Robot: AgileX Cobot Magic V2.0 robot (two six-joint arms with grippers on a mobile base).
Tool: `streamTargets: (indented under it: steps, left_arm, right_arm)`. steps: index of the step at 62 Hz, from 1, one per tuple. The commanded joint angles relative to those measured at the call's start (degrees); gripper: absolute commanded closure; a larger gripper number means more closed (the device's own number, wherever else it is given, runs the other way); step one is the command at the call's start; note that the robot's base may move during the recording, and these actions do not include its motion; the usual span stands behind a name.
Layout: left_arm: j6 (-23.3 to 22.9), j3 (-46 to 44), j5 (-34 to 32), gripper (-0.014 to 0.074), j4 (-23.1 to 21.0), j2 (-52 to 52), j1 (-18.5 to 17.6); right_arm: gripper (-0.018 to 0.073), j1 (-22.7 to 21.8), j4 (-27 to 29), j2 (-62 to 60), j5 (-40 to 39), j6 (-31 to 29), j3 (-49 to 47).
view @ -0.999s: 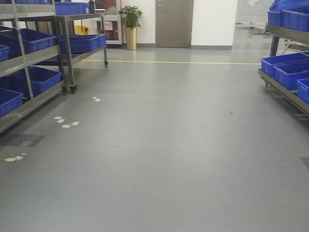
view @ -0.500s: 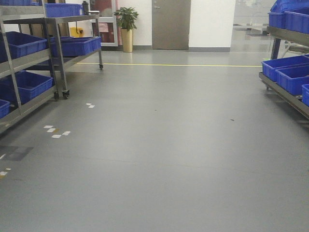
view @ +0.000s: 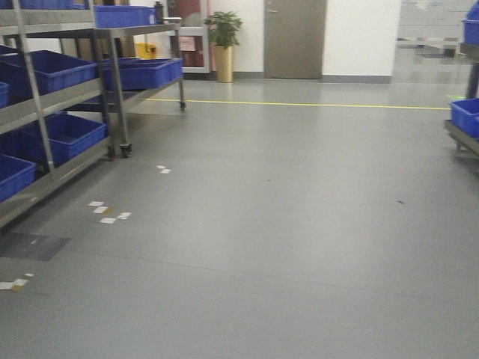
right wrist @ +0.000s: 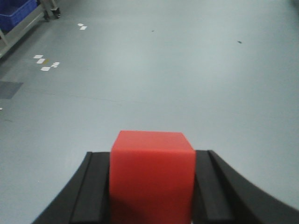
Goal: Sort and place red and blue blocks on shelf
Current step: 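Drive down the aisle carrying the blue and red cubes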
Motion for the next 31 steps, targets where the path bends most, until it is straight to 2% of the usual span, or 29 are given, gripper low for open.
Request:
streamTargets:
  steps: [1, 31]
  left_arm:
    - [-0.1, -1.7, -5.1, 0.0472, 0.3, 0.2, 0.0]
    - [-0.1, -1.7, -5.1, 0.0472, 0.3, 0.2, 0.0]
  right_arm:
    - [0.0493, -0.3, -0.9, 0.0, -5.1, -0.4, -1.7]
    - [0.0493, -0.3, -0.9, 0.0, -5.1, -0.4, -1.7]
